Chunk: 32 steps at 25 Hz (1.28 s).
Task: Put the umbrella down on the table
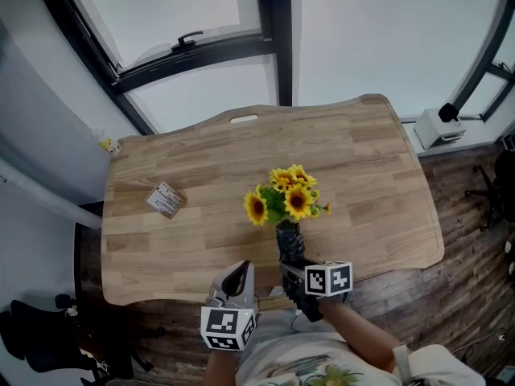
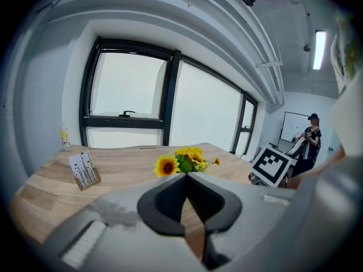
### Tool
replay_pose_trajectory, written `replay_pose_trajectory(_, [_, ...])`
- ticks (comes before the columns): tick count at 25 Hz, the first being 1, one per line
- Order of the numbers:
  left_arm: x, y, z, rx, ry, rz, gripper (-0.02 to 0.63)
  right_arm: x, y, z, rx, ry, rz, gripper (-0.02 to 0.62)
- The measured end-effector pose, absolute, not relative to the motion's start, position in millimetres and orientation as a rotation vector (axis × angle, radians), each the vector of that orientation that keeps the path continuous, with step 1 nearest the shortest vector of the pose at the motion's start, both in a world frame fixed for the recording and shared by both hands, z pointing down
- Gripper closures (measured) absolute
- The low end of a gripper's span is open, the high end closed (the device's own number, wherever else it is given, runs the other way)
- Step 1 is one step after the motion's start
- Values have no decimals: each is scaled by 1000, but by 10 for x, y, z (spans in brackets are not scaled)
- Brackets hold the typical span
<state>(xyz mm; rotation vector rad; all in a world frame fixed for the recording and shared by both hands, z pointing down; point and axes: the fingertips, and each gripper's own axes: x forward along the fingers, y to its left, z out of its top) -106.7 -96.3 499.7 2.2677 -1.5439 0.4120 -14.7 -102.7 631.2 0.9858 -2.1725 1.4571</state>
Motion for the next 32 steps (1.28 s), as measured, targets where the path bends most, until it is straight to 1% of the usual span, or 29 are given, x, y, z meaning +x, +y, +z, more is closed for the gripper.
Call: replay_pose_trajectory(32, [-1063,-1177,5148,2257,-1487,444,601,-152,-1151,6751,987,-2050,1506,382])
